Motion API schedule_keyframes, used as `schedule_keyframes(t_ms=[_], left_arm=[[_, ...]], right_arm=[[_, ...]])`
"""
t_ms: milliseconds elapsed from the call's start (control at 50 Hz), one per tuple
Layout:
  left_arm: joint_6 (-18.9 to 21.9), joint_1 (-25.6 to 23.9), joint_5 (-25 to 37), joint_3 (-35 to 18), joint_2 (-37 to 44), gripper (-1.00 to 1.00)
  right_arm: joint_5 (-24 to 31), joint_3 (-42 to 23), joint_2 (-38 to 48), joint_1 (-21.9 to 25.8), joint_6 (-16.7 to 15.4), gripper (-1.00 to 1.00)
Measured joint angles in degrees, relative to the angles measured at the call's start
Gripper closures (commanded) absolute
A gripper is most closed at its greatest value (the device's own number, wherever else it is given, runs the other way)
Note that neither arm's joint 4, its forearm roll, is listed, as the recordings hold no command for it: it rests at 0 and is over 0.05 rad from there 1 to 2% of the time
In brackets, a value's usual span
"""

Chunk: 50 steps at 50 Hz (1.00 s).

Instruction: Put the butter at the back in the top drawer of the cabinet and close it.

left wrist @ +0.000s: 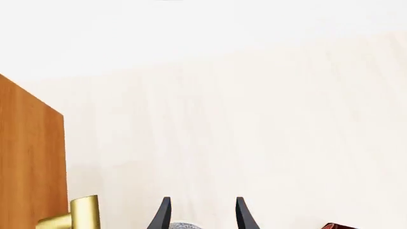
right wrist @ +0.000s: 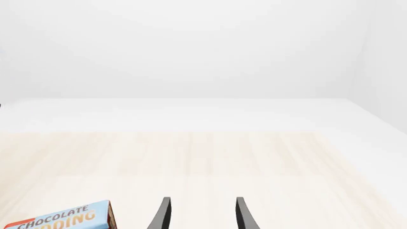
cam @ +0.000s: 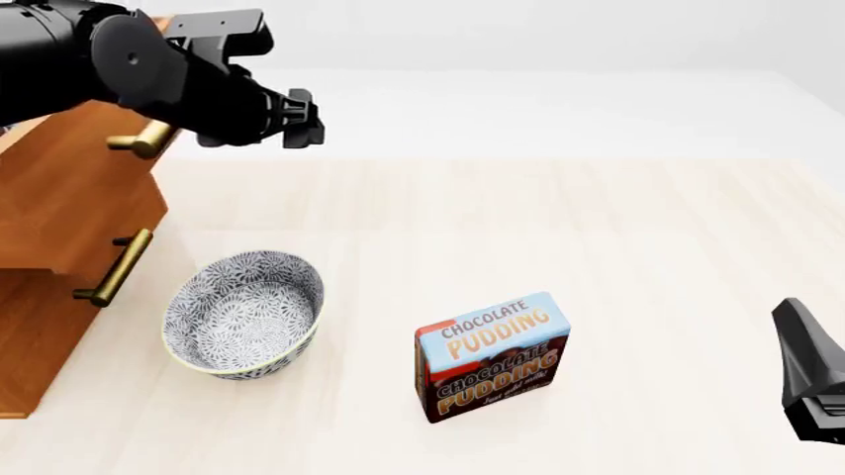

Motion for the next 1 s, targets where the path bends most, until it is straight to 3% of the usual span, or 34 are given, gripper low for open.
schedule_keyframes(t_ms=[1000], left_arm=[[0.5,9.75,-1.35,6.92,-7.72,-1.0]], right_arm=[[0.0,0.0,0.0,0.0,0.0,-1.0]])
